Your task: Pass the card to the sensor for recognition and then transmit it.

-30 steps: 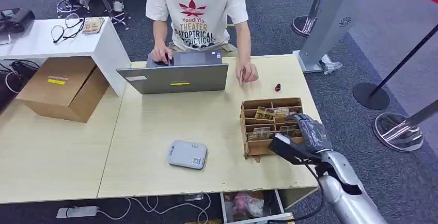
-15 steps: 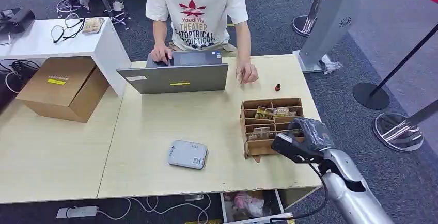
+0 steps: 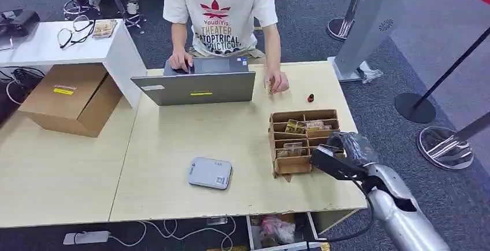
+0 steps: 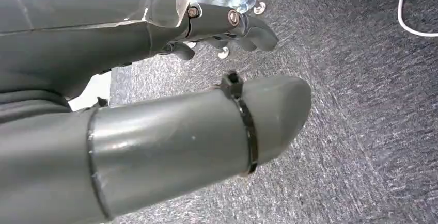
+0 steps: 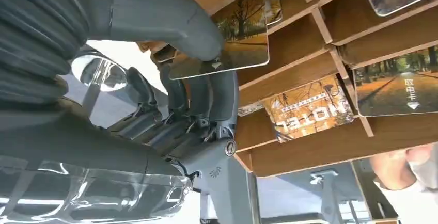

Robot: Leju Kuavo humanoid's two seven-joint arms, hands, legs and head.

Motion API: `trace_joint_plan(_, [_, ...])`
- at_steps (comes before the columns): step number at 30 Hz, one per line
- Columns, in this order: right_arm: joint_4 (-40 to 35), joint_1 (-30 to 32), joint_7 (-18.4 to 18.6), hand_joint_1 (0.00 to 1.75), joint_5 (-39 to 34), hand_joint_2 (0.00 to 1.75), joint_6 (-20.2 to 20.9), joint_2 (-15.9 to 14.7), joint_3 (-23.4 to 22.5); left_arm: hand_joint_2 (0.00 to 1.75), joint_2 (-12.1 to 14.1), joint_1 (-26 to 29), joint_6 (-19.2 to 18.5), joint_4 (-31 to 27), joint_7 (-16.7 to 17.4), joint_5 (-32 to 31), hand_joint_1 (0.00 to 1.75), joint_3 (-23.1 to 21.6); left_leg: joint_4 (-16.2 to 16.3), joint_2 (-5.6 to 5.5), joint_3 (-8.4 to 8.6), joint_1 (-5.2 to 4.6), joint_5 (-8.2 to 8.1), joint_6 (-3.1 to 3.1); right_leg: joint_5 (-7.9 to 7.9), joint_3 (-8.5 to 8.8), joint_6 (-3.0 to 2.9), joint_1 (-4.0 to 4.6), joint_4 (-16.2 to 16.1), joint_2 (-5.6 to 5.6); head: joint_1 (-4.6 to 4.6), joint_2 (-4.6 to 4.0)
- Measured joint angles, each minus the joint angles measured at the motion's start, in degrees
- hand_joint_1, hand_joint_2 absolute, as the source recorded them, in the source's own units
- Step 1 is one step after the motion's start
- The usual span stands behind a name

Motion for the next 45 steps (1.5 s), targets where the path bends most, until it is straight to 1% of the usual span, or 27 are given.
trace_joint_plan(1, [-0.09, -0.05, 0.0, 1.61, -0.22, 1.75, 0.37, -0.15, -0.02, 0.0, 0.02, 0.0, -0.02, 0.0, 0.0, -0.02, 0.0, 0.0, 0.0, 0.0, 0.0, 0.0, 0.0, 0.0, 0.0, 0.0, 0.0, 0.0, 0.0, 0.0, -0.02, 0.0])
trace_joint_plan(2, [-0.09, -0.16, 0.0, 1.59, -0.63, 1.75, 0.78, -0.35, -0.02, 0.0, 0.04, -0.01, -0.02, 0.0, 0.0, -0.07, 0.0, 0.0, 0.0, 0.0, 0.0, 0.0, 0.0, 0.0, 0.0, 0.0, 0.0, 0.0, 0.0, 0.0, 0.02, 0.0])
trace_joint_plan(5, [-0.11, -0.75, -0.2, 1.62, -1.44, 1.75, 2.16, -0.72, -0.09, 0.0, 0.04, -0.01, -0.02, 0.0, 0.0, -0.24, 0.0, 0.0, 0.0, 0.0, 0.0, 0.0, 0.0, 0.0, 0.0, 0.01, 0.0, 0.0, 0.01, 0.0, -0.02, 0.0])
trace_joint_plan(8, [-0.07, -2.02, -0.77, 1.61, -3.04, 1.75, 4.92, -1.18, -0.11, 0.0, 0.04, -0.02, 0.0, 0.0, -0.04, -0.37, 0.0, 0.0, 0.0, 0.01, -0.01, -0.01, 0.0, 0.0, 0.01, 0.0, 0.0, -0.01, 0.01, 0.01, 0.02, 0.0])
trace_joint_plan(11, [0.85, -4.77, -1.99, 1.61, -5.74, 1.75, 8.1, -1.81, -0.11, 0.0, 0.04, -0.07, 0.07, 0.0, -0.17, -0.72, 0.0, 0.0, 0.01, 0.02, 0.0, -0.01, 0.0, 0.0, 0.01, -0.01, 0.0, -0.02, 0.01, 0.02, 0.02, 0.0])
trace_joint_plan(16, [3.14, -9.28, -3.34, 1.61, -8.06, 1.75, 10.14, -2.27, -0.13, 0.0, 0.0, -0.1, 0.2, 0.0, -0.24, -0.96, 0.0, 0.0, 0.01, 0.02, 0.0, -0.01, 0.01, 0.0, 0.01, 0.0, 0.0, -0.02, 0.02, 0.01, 0.0, 0.0])
trace_joint_plan(17, [3.58, -10.04, -3.49, 1.64, -8.41, 1.75, 10.31, -2.27, -0.13, 0.0, -0.04, -0.11, 0.24, 0.0, -0.24, -0.98, 0.0, 0.0, 0.01, 0.02, 0.0, -0.01, 0.01, 0.0, 0.01, 0.0, 0.0, -0.02, 0.02, 0.01, 0.0, 0.0])
trace_joint_plan(18, [4.02, -11.06, -3.74, 1.64, -8.76, 1.75, 10.71, -2.27, -0.13, 0.0, -0.07, -0.15, 0.26, 0.0, -0.24, -0.98, 0.0, 0.0, 0.01, 0.02, 0.0, -0.01, 0.01, 0.0, 0.01, 0.0, 0.0, -0.02, 0.02, 0.01, 0.0, 0.0])
trace_joint_plan(19, [4.37, -11.86, -3.89, 1.61, -9.05, 1.75, 10.93, -2.29, -0.13, 0.0, -0.11, -0.19, 0.31, 0.0, -0.24, -0.98, 0.0, 0.0, 0.01, 0.02, 0.0, -0.01, 0.01, 0.0, 0.01, 0.0, 0.0, -0.01, 0.02, 0.02, 0.0, 0.0])
trace_joint_plan(24, [5.73, -15.47, -4.61, 1.64, -10.36, 1.75, 12.02, -2.29, -0.11, 0.0, -0.28, -0.22, 0.81, 0.0, -0.26, -0.98, 0.0, 0.0, 0.01, 0.01, -0.01, -0.01, 0.01, 0.0, 0.01, -0.01, 0.0, -0.02, 0.02, 0.01, -0.02, 0.0])
trace_joint_plan(27, [6.16, -17.48, -5.03, 1.62, -10.99, 1.75, 12.79, -2.29, -0.04, 0.0, -0.42, -0.27, 1.14, 0.0, -0.26, -1.11, 0.0, 0.0, 0.01, 0.01, -0.01, -0.01, 0.01, 0.0, 0.0, -0.01, 0.0, -0.02, 0.02, 0.01, 0.0, 0.0])
trace_joint_plan(29, [6.3, -18.5, -5.29, 1.59, -11.43, 1.75, 12.96, -2.29, -0.02, 0.0, -0.57, -0.3, 1.35, 0.0, -0.26, -1.38, 0.0, 0.0, 0.01, 0.0, -0.01, -0.01, 0.01, 0.0, 0.0, -0.01, 0.0, -0.02, 0.01, 0.0, -0.02, 0.0])
trace_joint_plan(30, [6.3, -18.85, -5.33, 1.62, -11.58, 1.75, 12.98, -2.29, -0.02, 0.0, -0.63, -0.32, 1.4, 0.0, -0.24, -1.42, 0.0, 0.0, 0.01, 0.0, -0.02, -0.01, 0.01, 0.0, 0.0, -0.01, 0.0, -0.02, 0.01, 0.0, 0.0, 0.0])
trace_joint_plan(32, [6.27, -19.47, -5.44, 1.59, -12.09, 1.75, 13.05, -2.29, -0.04, 0.0, -0.72, -0.38, 1.44, 0.0, -0.17, -1.84, 0.0, -0.02, 0.01, 0.0, -0.02, -0.01, 0.01, 0.0, 0.0, -0.01, 0.0, -0.02, 0.02, 0.0, -0.02, 0.0])
trace_joint_plan(39, [6.27, -23.16, -5.66, 1.62, -13.83, 1.75, 14.25, -2.23, 0.11, 0.0, -0.98, -1.01, 1.42, 0.0, 0.72, -3.19, 0.0, -0.26, 0.01, 0.0, -0.05, -0.01, 0.01, 0.0, 0.01, -0.01, 0.0, -0.02, 0.04, 0.0, 0.0, 0.0])
trace_joint_plan(42, [7.28, -26.29, -5.79, 1.62, -14.01, 1.75, 14.44, -1.36, 0.59, 0.0, -1.09, -1.5, 1.38, 0.0, 1.16, -3.63, 0.0, -0.77, 0.01, 0.01, -0.02, -0.01, 0.01, 0.0, 0.01, -0.01, 0.0, -0.01, 0.05, 0.01, 0.0, 0.0])
trace_joint_plan(43, [7.78, -27.35, -5.81, 1.68, -14.01, 1.75, 14.53, -0.94, 0.83, 0.0, -1.16, -1.66, 1.38, 0.0, 1.25, -3.76, 0.0, -0.96, 0.01, 0.01, -0.03, -0.01, 0.01, 0.0, 0.01, -0.01, 0.0, -0.01, 0.05, 0.01, 0.0, 0.0])
trace_joint_plan(44, [8.46, -28.5, -5.84, 1.68, -13.99, 1.75, 14.64, -0.41, 1.14, 0.0, -1.18, -1.77, 1.36, 0.0, 1.36, -3.93, 0.0, -1.12, 0.01, 0.01, -0.03, -0.01, 0.02, 0.0, 0.01, 0.0, 0.0, -0.01, 0.06, 0.01, 0.0, 0.0])
trace_joint_plan(45, [9.01, -29.42, -5.84, 1.64, -13.9, 1.75, 14.62, 0.09, 1.36, 0.0, -1.22, -1.87, 1.33, 0.0, 1.42, -4.0, 0.0, -1.18, 0.01, 0.01, -0.03, 0.0, 0.02, 0.0, 0.01, 0.0, 0.0, 0.0, 0.07, 0.01, 0.0, 0.0])
